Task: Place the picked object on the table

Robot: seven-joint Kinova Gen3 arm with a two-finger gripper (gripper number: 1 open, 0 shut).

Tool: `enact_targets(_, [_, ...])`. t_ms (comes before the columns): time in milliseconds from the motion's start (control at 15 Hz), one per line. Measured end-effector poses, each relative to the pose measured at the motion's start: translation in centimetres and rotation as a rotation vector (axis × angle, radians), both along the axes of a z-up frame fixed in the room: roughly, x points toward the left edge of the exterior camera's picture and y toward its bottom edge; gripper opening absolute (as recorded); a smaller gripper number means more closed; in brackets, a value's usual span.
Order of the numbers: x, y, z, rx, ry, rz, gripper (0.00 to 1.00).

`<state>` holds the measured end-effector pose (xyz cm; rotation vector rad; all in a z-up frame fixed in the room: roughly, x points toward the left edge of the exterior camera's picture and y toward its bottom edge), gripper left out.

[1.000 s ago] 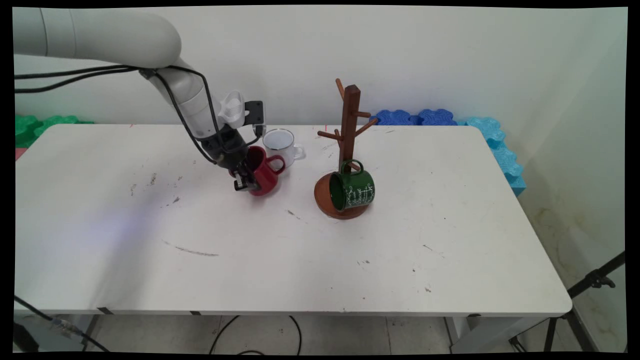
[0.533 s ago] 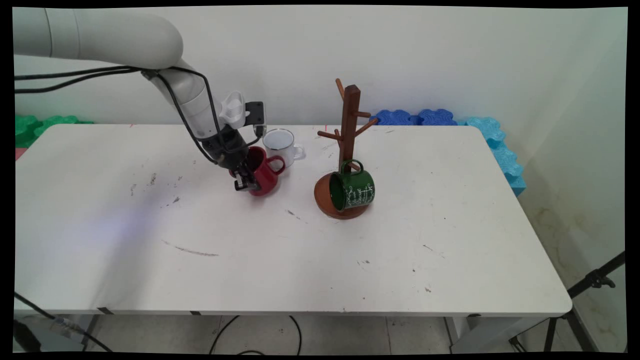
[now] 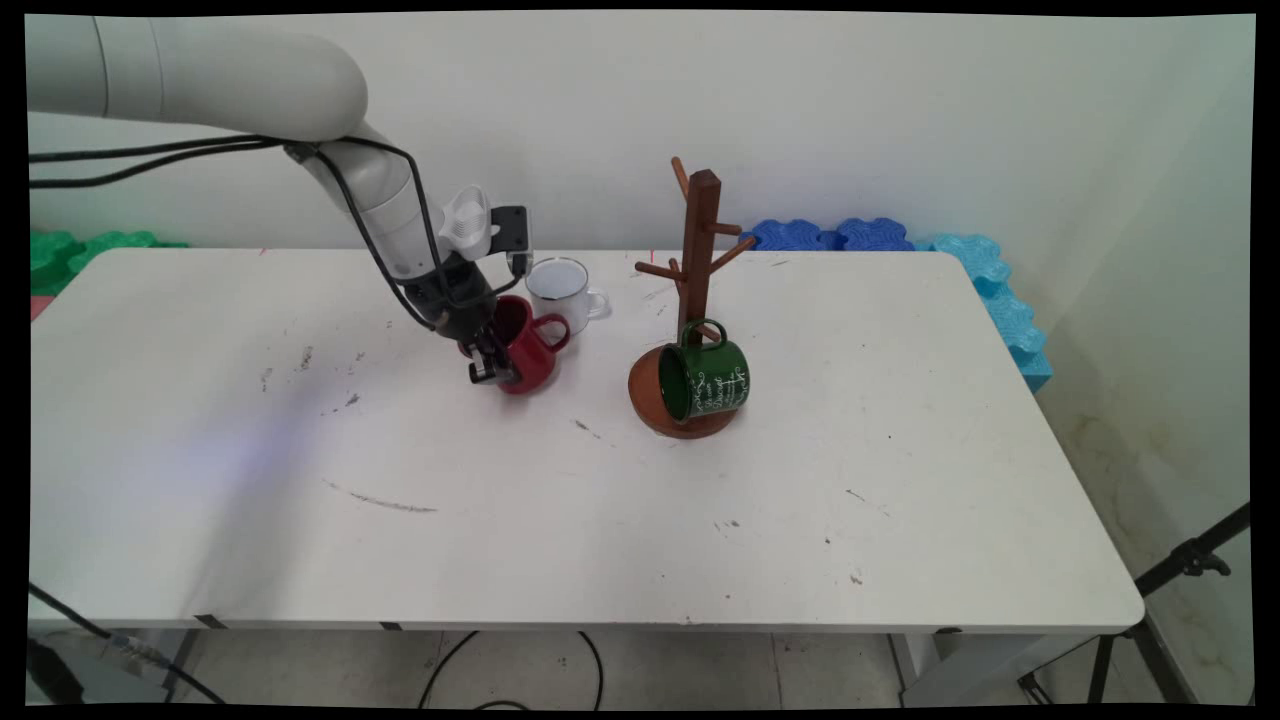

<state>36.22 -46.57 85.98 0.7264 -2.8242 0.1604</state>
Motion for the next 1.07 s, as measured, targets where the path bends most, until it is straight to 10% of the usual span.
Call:
enact_targets(467, [0.07,-0.01,-0.27,0.002,0.001,-0.001,0.0])
enact_targets(533, [0.05,-0.01,-0.31,0.002,0.002,-0.001,1.0])
enact_targets(1067, [-0.25,0.11,-0.42,-0.005,0.021,-0.006,1.0])
